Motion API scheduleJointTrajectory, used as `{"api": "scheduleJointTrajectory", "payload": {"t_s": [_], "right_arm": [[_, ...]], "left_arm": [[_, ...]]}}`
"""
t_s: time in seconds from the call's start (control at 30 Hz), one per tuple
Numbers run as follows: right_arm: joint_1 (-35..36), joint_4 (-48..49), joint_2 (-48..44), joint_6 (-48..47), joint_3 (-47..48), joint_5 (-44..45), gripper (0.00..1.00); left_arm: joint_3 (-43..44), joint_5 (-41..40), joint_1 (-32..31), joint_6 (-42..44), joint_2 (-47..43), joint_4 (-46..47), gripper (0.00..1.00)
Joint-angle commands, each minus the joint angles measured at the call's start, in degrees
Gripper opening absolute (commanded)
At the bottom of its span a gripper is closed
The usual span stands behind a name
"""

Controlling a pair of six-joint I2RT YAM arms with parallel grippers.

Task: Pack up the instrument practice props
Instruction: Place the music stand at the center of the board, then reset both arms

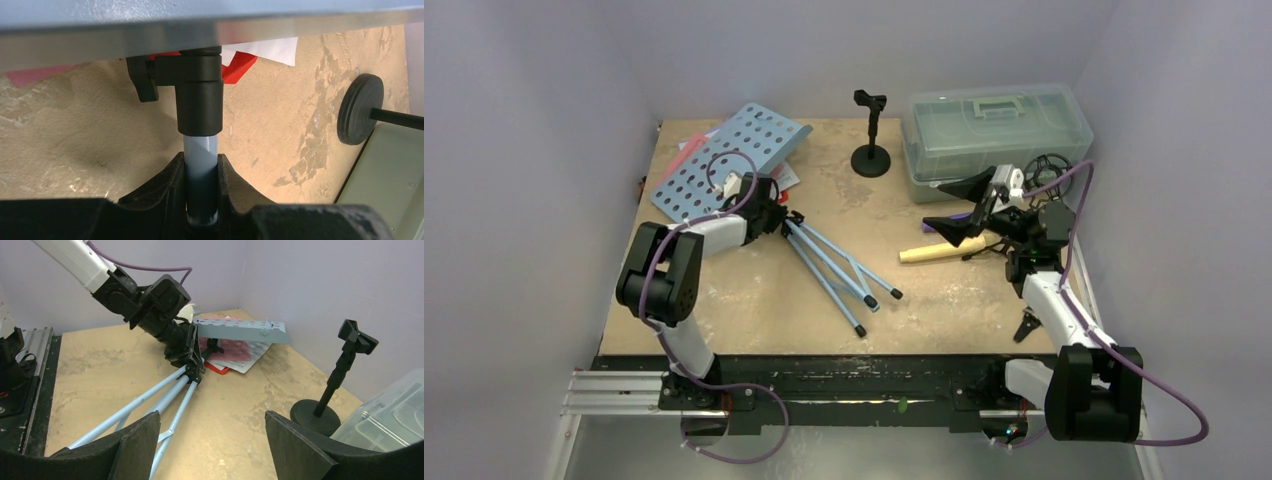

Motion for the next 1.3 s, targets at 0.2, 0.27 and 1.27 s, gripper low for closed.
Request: {"api": "scheduleJointTrajectory", "payload": {"t_s": [0.2, 0.27, 1.27], "right_arm": [[-0.7, 0.02, 0.36, -0.99, 0.01, -1.17, 0.79], [-0.82, -0.09, 0.36, -0.98, -0.01, -1.25, 0.8], [-6.22, -79.16, -12.96, -35.66, 30.83, 11.81, 0.99]], "left_arm": [[6.64, 3.87, 2.1, -0.47, 0.05, 15.01, 0.26], [6.29, 5.18, 2.13, -0.63, -0.79, 13.7, 0.39], [-11.57, 35.09, 2.92, 30.08, -40.04, 8.98, 1.0]]}}
